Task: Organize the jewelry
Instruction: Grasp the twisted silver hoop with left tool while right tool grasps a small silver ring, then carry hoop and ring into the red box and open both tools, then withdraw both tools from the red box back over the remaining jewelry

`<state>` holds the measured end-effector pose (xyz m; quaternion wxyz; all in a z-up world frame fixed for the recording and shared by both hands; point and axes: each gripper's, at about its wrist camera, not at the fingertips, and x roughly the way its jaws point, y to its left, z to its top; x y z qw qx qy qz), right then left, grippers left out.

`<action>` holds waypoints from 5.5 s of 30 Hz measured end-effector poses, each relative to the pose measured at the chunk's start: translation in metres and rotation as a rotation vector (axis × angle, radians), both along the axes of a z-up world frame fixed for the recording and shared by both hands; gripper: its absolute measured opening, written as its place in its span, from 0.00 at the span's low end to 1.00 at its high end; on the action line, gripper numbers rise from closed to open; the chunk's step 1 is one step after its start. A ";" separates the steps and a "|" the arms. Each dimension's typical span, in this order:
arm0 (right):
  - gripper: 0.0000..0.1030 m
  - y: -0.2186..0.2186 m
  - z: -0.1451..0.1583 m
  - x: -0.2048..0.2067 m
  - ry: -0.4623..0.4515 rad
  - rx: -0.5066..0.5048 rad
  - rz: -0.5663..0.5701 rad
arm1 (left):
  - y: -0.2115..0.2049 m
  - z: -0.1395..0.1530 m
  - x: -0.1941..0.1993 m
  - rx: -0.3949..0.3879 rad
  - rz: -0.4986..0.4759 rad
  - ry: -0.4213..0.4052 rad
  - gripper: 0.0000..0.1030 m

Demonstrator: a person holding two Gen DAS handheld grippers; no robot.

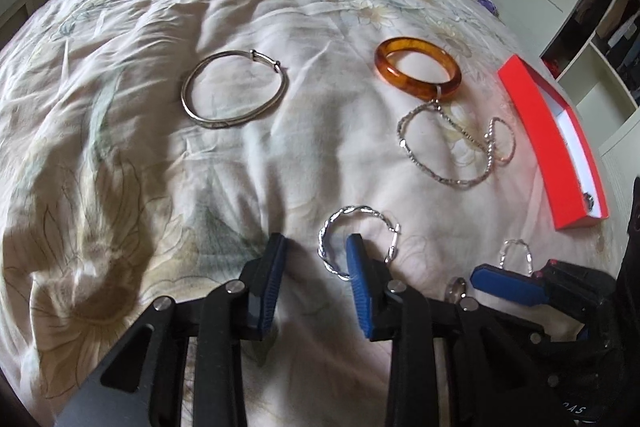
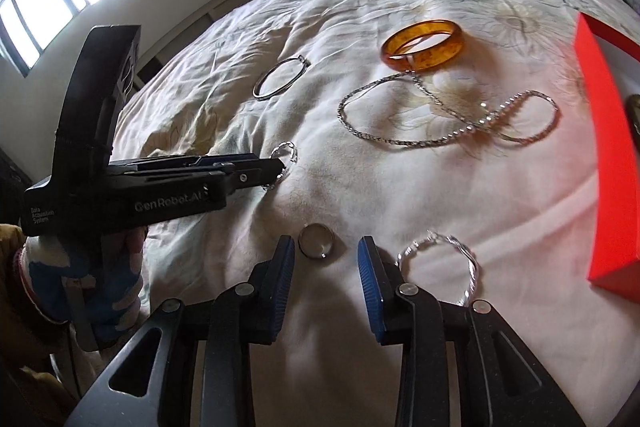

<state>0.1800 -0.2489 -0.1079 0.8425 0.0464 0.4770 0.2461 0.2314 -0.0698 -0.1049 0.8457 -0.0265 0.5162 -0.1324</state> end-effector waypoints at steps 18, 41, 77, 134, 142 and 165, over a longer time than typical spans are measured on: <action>0.20 0.012 0.000 -0.005 0.011 -0.054 0.018 | 0.005 0.007 -0.004 0.022 0.009 -0.016 0.05; 0.20 -0.046 0.097 -0.138 -0.122 -0.019 -0.169 | 0.014 0.101 -0.123 0.000 0.000 -0.108 0.05; 0.20 -0.236 0.105 -0.064 -0.181 -0.065 -0.477 | -0.251 0.121 -0.040 0.034 -0.404 -0.155 0.05; 0.37 -0.135 0.253 -0.185 -0.388 -0.164 -0.484 | 0.041 0.255 -0.166 0.066 -0.072 -0.354 0.33; 0.37 -0.090 0.275 -0.232 -0.444 -0.178 -0.453 | 0.101 0.258 -0.235 0.013 -0.024 -0.419 0.33; 0.46 -0.013 0.233 -0.224 -0.343 -0.163 -0.327 | 0.207 0.225 -0.302 -0.091 0.154 -0.428 0.34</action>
